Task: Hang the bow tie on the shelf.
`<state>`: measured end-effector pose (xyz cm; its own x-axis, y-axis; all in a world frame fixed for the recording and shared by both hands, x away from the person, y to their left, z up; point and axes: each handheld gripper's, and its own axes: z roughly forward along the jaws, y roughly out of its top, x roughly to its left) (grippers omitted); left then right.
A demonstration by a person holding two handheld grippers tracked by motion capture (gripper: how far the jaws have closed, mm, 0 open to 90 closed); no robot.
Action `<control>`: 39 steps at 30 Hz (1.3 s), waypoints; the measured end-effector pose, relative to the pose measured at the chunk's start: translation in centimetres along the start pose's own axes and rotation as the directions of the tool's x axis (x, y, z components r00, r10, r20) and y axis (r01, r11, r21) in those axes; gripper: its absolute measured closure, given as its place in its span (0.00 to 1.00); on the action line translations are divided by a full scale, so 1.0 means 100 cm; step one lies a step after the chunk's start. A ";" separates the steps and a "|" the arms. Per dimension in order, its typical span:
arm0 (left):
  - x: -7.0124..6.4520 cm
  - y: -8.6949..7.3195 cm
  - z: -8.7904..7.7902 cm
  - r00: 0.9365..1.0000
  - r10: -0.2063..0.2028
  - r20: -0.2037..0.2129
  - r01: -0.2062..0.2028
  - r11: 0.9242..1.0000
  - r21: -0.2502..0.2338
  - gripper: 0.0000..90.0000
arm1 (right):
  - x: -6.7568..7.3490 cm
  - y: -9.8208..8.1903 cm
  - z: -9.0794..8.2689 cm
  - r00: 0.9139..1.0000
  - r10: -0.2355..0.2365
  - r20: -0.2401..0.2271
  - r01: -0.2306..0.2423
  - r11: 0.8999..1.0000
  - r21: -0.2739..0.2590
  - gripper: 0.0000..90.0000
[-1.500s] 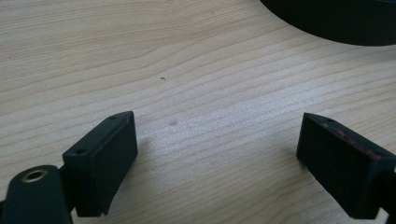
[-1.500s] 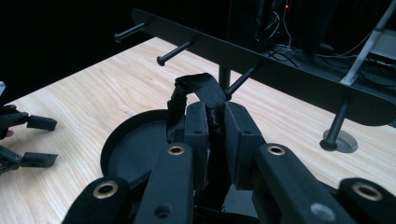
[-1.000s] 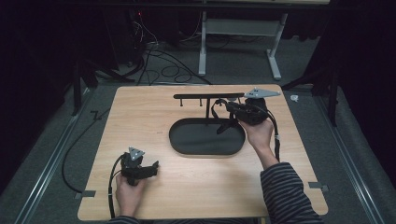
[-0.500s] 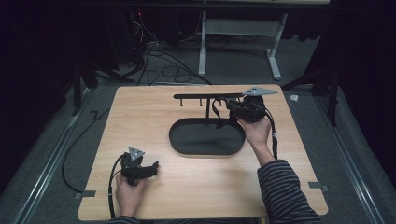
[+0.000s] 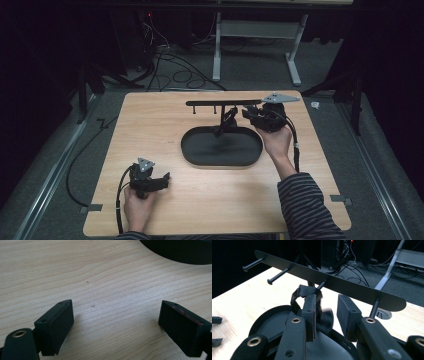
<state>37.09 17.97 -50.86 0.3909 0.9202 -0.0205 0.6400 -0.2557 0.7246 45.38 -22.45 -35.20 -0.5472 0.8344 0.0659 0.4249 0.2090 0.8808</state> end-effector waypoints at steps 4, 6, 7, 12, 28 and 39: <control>0.000 0.000 0.000 1.000 0.000 0.002 0.000 1.000 0.002 0.15 | -0.001 0.000 -0.005 1.000 -0.005 -0.007 0.005 1.000 0.001 0.78; 0.000 0.000 0.000 1.000 0.000 0.001 0.000 1.000 0.001 0.15 | -0.001 -0.001 -0.007 1.000 -0.007 -0.010 0.007 1.000 0.000 0.78; 0.000 0.000 0.000 1.000 0.000 0.000 0.000 1.000 0.000 0.15 | -0.001 -0.001 -0.008 1.000 -0.006 -0.011 0.006 1.000 0.001 0.78; 0.000 0.000 0.000 1.000 0.000 0.001 0.000 1.000 0.001 0.15 | -0.003 -0.005 -0.014 1.000 0.000 -0.009 0.000 1.000 0.002 0.77; 0.000 0.000 0.000 1.000 0.000 0.000 0.000 1.000 0.000 0.15 | -0.015 -0.017 -0.037 0.999 0.035 0.000 -0.035 0.999 -0.011 0.76; 0.000 0.000 0.000 1.000 0.001 0.000 -0.001 1.000 0.002 0.15 | -0.026 -0.029 -0.055 0.998 0.068 0.018 -0.067 0.997 -0.025 0.75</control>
<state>37.08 17.97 -50.85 0.3916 0.9199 -0.0204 0.6408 -0.2568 0.7235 41.61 -28.05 -35.29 -0.5038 0.8559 0.1167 0.4422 0.1394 0.8860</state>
